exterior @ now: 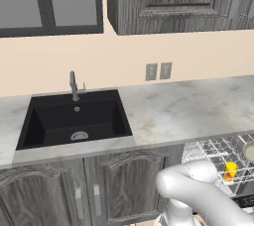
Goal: Pick up the cup and bowl from the counter, place them in the dishwasher, and close the dishwasher door.
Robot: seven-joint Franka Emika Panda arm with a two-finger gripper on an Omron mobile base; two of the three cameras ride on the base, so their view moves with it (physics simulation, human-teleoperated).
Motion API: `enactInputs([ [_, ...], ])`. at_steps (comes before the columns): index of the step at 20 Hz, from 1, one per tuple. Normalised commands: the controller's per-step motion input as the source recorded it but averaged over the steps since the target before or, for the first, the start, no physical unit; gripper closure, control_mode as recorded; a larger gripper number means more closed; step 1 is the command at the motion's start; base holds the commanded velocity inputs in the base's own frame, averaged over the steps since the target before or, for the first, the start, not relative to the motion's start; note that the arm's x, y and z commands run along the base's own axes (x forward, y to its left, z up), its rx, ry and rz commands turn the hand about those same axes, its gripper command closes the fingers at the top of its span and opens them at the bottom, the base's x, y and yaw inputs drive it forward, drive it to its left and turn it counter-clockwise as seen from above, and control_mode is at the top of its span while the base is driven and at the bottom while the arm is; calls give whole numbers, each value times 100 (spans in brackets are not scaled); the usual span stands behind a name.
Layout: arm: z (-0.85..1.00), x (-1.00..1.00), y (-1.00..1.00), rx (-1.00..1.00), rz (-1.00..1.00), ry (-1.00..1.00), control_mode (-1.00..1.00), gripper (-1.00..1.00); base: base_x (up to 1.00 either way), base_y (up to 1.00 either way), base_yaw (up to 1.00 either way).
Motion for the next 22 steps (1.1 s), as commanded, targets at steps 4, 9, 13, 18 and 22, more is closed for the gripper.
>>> enactInputs([
  [4,-22,3,-31,0,9,0,-100,100,0,0,0],
  [9,-30,17,-34,0,9,0,-100,100,0,0,0],
  [13,-31,38,-30,0,8,0,-100,100,0,0,0],
  [18,-28,59,-25,0,6,1,-100,100,0,0,0],
  [22,-55,46,-23,0,7,5,-100,100,0,0,0],
])
